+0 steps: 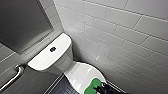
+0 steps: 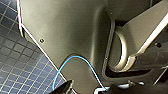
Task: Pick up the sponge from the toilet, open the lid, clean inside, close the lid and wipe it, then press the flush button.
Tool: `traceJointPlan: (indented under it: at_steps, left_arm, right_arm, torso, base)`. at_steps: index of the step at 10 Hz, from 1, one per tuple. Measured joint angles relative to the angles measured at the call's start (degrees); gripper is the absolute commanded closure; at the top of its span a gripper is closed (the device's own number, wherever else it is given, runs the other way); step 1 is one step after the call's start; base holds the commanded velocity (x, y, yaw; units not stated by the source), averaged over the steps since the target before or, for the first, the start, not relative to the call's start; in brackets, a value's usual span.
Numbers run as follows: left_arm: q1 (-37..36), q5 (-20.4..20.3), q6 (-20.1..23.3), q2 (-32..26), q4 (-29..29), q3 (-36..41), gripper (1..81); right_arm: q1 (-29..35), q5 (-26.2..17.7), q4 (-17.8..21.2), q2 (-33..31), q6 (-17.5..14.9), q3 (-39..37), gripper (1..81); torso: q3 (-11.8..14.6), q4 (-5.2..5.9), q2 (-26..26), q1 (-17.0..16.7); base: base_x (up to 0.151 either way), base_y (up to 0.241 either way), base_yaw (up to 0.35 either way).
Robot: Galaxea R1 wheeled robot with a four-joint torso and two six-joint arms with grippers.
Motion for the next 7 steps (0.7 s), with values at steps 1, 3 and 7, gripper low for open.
traceJointPlan:
  at_steps: [1, 3, 7]
  left_arm:
    - [0.0, 0.0, 0.0, 0.0, 0.0, 0.0, 1.0]
    - [0.0, 0.0, 0.0, 0.0, 0.0, 0.0, 1.0]
    - [0.0, 0.0, 0.0, 0.0, 0.0, 0.0, 1.0]
  right_arm:
    - [0.0, 0.0, 0.0, 0.1, 0.0, -0.2, 81.1]
    - [0.0, 0.0, -0.1, 0.1, 0.0, -0.3, 81.1]
    - [0.8, -2.0, -1.2, -1.4, 0.0, 2.2, 81.1]
  torso:
    - [0.0, 0.0, 0.0, 0.0]
    - [0.0, 0.0, 0.0, 0.0]
    - [0.0, 0.0, 0.0, 0.0]
  base:
    - [0.0, 0.0, 0.0]
    - [0.0, 0.0, 0.0]
    - [0.0, 0.0, 0.0]
